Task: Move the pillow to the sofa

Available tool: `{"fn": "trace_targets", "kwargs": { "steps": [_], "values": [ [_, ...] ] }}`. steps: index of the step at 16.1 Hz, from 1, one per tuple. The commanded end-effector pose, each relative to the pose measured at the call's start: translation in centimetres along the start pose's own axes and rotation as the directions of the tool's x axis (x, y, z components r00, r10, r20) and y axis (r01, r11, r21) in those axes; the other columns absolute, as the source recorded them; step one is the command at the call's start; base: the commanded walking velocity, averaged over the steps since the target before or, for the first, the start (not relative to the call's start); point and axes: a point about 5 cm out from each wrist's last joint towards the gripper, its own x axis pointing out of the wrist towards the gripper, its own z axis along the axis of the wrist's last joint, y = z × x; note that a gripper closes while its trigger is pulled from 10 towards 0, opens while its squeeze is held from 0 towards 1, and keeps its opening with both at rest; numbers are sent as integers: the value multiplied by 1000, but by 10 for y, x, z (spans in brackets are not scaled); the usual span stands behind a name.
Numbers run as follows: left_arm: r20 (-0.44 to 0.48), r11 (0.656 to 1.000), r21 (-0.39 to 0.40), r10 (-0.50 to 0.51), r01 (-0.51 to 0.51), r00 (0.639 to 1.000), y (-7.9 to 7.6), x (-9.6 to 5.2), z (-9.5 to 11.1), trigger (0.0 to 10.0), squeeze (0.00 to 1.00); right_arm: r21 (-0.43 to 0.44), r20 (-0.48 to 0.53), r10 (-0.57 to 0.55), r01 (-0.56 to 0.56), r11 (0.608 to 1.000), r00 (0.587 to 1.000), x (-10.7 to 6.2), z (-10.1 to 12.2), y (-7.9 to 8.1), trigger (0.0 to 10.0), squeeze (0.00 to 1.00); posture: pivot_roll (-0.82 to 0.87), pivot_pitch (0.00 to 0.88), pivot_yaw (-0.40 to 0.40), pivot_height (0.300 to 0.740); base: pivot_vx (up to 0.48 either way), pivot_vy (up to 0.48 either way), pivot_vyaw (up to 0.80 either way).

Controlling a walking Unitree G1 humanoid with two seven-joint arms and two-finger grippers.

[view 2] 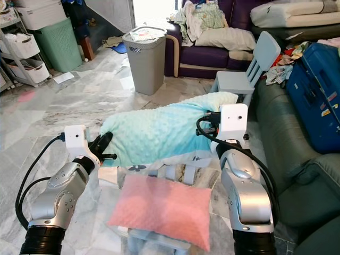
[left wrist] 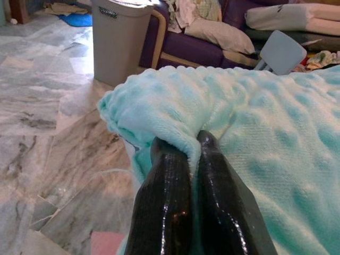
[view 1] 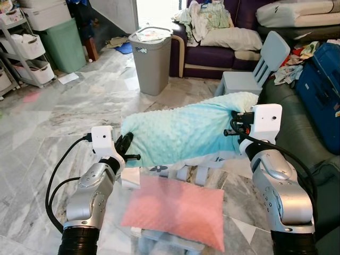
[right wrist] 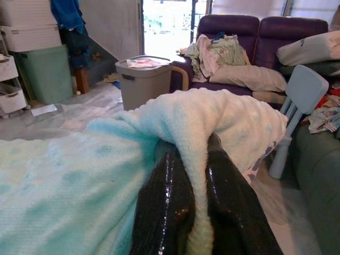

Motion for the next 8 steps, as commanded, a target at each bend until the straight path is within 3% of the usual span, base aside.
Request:
{"fn": "trace_targets", "kwargs": {
  "steps": [1, 8],
  "values": [
    [15, 1000, 18, -19, 18, 1000, -4, 0, 5, 10000, 0, -4, 40, 8, -8, 1000, 999, -1, 10, 0, 10000, 0, -89, 0, 37, 740, 0, 472, 0],
    [7, 999, 35, -36, 36, 999, -6, 1, 5, 10000, 0, -4, 41, 7, -7, 1000, 999, 0, 10, 1, 10000, 0, -90, 0, 41, 740, 0, 478, 0]
  ]
}}
